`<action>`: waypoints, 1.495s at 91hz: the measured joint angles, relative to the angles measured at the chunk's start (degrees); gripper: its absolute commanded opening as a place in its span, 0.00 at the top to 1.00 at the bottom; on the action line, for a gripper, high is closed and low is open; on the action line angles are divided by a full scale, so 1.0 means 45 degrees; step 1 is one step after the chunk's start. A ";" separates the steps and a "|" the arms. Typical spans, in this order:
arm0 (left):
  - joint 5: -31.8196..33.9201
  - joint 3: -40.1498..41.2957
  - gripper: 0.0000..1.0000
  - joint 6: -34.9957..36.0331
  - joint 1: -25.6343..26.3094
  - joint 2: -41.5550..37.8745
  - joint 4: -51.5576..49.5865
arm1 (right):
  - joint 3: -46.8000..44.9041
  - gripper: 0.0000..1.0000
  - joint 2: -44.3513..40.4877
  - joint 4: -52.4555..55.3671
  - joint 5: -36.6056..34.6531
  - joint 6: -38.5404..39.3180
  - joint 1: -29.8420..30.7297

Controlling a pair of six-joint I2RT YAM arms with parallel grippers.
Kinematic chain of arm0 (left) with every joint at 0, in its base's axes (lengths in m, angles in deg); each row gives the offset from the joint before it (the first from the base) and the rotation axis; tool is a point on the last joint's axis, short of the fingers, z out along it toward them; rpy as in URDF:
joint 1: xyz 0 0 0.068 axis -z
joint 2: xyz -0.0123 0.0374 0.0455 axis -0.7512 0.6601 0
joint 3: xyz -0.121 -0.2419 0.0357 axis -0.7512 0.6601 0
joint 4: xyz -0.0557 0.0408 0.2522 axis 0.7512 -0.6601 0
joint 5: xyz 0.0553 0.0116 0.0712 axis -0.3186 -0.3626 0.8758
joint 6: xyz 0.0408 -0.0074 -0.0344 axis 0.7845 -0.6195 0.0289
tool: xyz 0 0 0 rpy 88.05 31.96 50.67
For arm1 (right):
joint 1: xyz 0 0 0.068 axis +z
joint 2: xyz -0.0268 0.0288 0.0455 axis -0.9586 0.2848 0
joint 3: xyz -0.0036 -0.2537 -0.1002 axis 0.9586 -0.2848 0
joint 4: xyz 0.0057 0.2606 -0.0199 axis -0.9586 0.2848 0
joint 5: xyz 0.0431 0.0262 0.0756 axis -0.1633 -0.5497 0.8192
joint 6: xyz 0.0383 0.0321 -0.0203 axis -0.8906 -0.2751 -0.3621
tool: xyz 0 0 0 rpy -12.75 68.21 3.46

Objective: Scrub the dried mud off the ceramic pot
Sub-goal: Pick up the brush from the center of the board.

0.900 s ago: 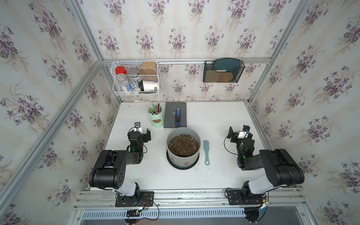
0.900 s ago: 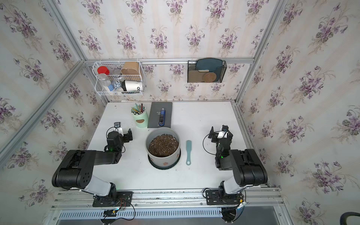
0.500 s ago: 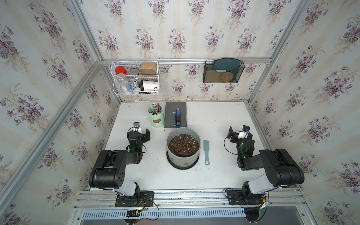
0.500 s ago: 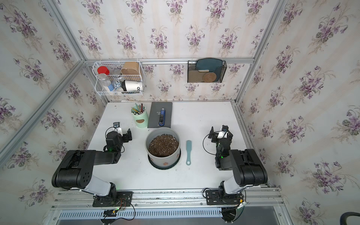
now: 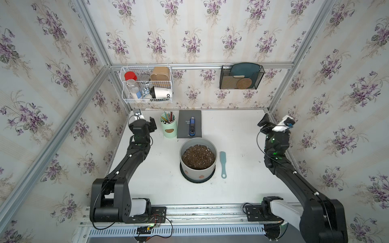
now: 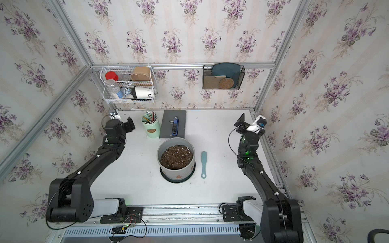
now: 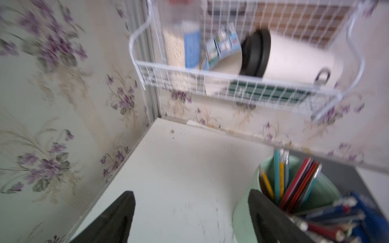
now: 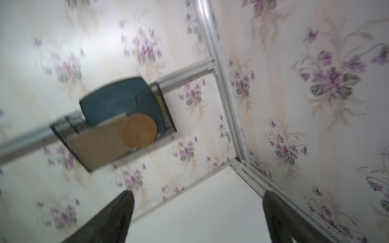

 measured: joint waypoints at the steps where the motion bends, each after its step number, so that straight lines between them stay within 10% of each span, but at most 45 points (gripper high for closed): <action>1: 0.0015 -0.0219 0.20 -0.0141 0.0000 -0.0063 -0.0253 | 0.0146 0.07 -0.0092 0.0403 -0.0083 -0.0306 -0.0121; 20: -0.1996 -0.1729 0.25 -0.3298 0.1477 -0.1715 -0.6033 | 0.3672 0.09 0.2365 0.8884 0.0787 -0.3492 0.0092; 50: -0.3109 0.0024 0.29 -0.4945 0.4012 -0.4109 -0.9083 | 0.2050 0.25 0.1423 1.4795 0.0787 -0.5561 0.6601; 78: -0.4061 0.0170 0.27 -0.5455 0.4027 -0.5158 -0.9384 | 0.0641 0.15 0.1739 1.4790 0.0520 -0.6897 1.0098; 136: -0.3895 0.1870 0.20 -0.6679 0.4017 -0.6455 -0.9267 | -0.0316 0.28 0.3735 1.1851 0.3079 -0.6139 1.0287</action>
